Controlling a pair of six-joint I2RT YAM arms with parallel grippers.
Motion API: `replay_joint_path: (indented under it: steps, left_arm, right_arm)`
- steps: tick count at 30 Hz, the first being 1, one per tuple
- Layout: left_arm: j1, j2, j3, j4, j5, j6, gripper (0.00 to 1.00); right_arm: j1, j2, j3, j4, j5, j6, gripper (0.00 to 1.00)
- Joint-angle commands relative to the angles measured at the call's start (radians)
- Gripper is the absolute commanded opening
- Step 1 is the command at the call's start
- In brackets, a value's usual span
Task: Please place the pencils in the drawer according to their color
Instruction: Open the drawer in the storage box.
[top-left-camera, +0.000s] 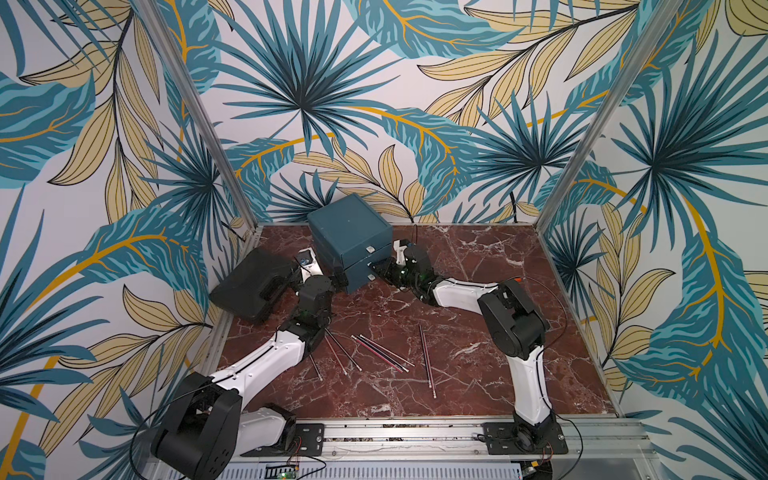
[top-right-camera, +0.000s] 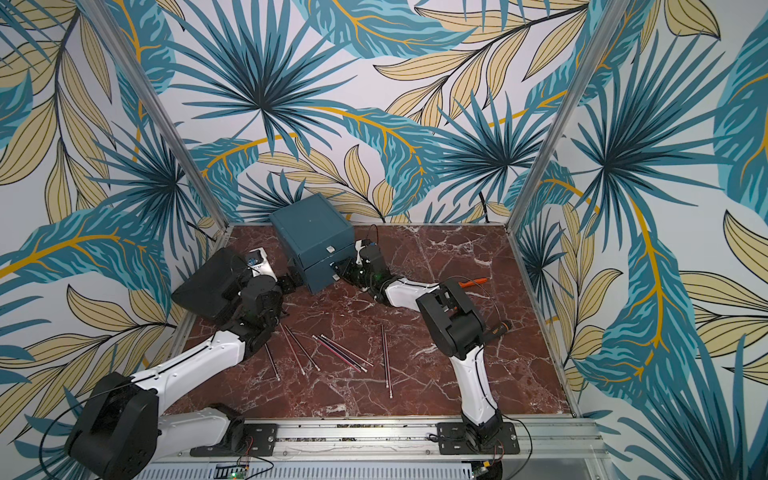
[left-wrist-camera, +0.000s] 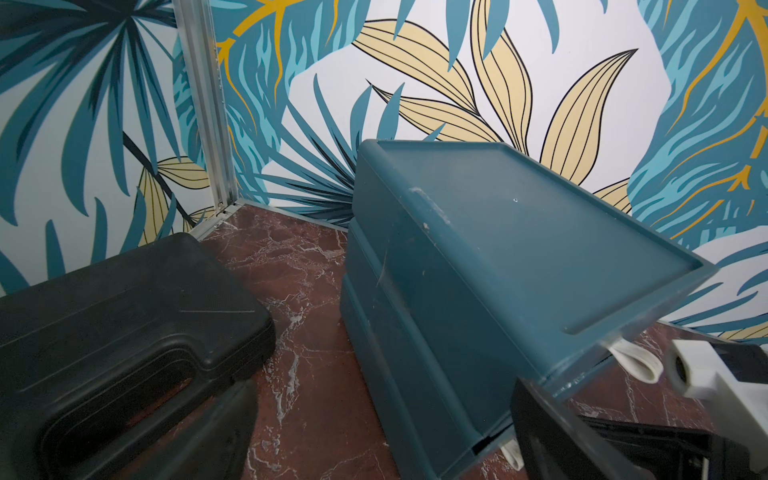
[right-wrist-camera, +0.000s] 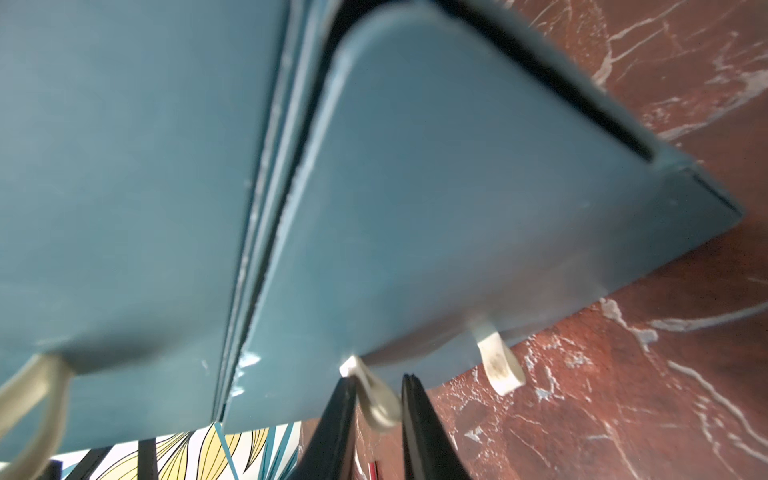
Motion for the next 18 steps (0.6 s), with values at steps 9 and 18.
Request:
replay_joint_path:
  steps: [9,18]
  left_arm:
    - [0.002,-0.035,-0.031,-0.003,-0.015,-0.005,1.00]
    - [0.002,-0.053,-0.040,-0.010,-0.030,-0.006,1.00]
  right_arm:
    - [0.012,0.013,-0.017,0.090,-0.018,-0.004,0.04]
    - [0.018,-0.061,-0.119,0.122,-0.016,-0.010,0.00]
